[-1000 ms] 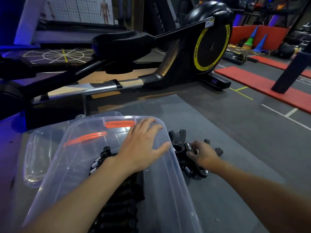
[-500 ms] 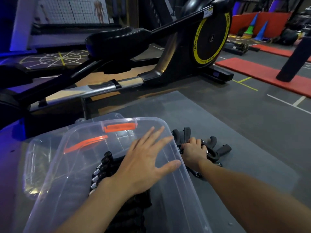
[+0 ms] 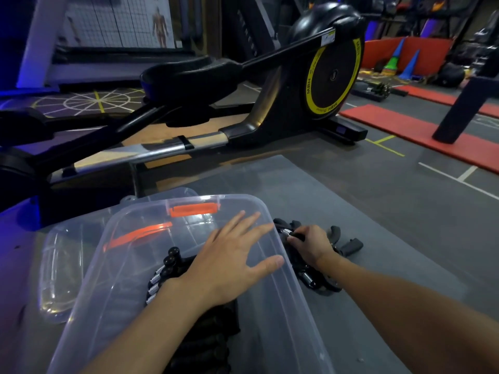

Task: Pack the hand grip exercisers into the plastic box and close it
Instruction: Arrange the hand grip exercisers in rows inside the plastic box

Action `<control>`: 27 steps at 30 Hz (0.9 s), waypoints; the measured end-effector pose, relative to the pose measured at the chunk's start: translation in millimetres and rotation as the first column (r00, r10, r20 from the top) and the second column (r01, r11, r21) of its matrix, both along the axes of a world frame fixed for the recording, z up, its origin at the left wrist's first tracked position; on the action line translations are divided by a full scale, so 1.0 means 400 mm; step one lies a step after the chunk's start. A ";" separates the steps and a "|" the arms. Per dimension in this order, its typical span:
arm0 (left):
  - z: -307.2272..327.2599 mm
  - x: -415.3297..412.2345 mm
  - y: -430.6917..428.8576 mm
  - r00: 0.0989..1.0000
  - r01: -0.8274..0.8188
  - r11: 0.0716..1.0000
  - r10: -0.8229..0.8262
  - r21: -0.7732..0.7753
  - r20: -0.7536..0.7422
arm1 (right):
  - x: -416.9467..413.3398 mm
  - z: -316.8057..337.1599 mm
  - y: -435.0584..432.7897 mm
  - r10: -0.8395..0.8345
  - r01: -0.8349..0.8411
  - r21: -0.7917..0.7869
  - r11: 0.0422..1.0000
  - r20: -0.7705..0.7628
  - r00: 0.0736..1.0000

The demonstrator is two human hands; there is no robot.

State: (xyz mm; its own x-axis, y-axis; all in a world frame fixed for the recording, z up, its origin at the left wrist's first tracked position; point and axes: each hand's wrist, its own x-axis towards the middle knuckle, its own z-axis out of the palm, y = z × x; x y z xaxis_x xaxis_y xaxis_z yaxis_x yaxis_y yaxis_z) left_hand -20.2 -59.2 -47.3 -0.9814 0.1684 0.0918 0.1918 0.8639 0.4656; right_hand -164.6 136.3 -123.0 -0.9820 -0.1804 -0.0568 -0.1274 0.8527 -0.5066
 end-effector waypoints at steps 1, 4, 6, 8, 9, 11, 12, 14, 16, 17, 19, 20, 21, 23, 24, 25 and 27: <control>0.003 -0.002 0.002 1.000 -0.008 1.000 0.008 0.019 0.002 | 0.000 0.018 0.009 0.001 -0.001 -0.010 1.000 -0.021 1.000; 0.028 -0.003 0.013 0.999 -0.026 0.996 0.030 0.087 -0.042 | 0.014 0.096 0.027 -0.024 0.018 -0.063 0.998 -0.087 0.996; 0.059 -0.002 0.018 0.996 -0.037 0.988 0.050 0.152 -0.080 | 0.024 0.160 0.037 -0.034 0.019 -0.111 0.994 -0.140 0.990; 0.095 -0.005 0.014 0.992 -0.050 0.976 0.073 0.213 -0.103 | 0.036 0.229 0.045 -0.034 -0.003 -0.185 0.983 -0.195 0.980; 0.115 -0.006 0.011 0.989 -0.053 0.970 0.084 0.238 -0.124 | 0.046 0.266 0.045 -0.032 -0.020 -0.227 0.974 -0.222 0.975; 0.154 -0.007 0.003 0.979 -0.056 0.957 0.109 0.285 -0.174 | 0.071 0.337 0.041 -0.014 -0.055 -0.284 0.957 -0.237 0.971; 0.173 -0.006 -0.001 0.972 -0.059 0.949 0.125 0.310 -0.199 | 0.084 0.369 0.037 0.011 -0.087 -0.305 0.948 -0.243 0.970; 0.207 0.003 -0.009 0.959 -0.069 0.931 0.160 0.358 -0.232 | 0.117 0.423 0.027 0.081 -0.169 -0.350 0.921 -0.252 0.964; 0.234 0.018 -0.021 0.948 -0.066 0.920 0.178 0.385 -0.264 | 0.159 0.465 0.015 0.156 -0.248 -0.371 0.895 -0.261 0.953; 0.244 0.028 -0.027 0.943 -0.059 0.920 0.179 0.388 -0.280 | 0.180 0.479 0.008 0.188 -0.280 -0.380 0.881 -0.263 0.946; 0.258 0.050 -0.041 0.940 -0.054 0.926 0.173 0.373 -0.295 | 0.222 0.502 -0.008 0.239 -0.327 -0.429 0.842 -0.247 0.939; 0.264 0.061 -0.047 0.940 -0.054 0.928 0.171 0.369 -0.294 | 0.240 0.511 -0.016 0.257 -0.340 -0.467 0.816 -0.233 0.938; 0.270 0.073 -0.054 0.942 -0.048 0.924 0.169 0.380 -0.290 | 0.257 0.520 -0.025 0.267 -0.340 -0.512 0.789 -0.213 0.940; 0.276 0.095 -0.068 0.946 -0.026 0.912 0.154 0.409 -0.286 | 0.282 0.529 -0.044 0.286 -0.310 -0.597 0.740 -0.138 0.948; 0.276 0.104 -0.074 0.946 -0.016 0.912 0.147 0.410 -0.290 | 0.289 0.529 -0.054 0.300 -0.291 -0.625 0.724 -0.094 0.949; 0.275 0.113 -0.082 0.944 -0.009 0.912 0.142 0.410 -0.297 | 0.294 0.527 -0.065 0.315 -0.278 -0.638 0.719 -0.058 0.947; 0.270 0.129 -0.099 0.942 -0.002 0.905 0.145 0.425 -0.304 | 0.298 0.517 -0.088 0.333 -0.268 -0.628 0.730 -0.015 0.943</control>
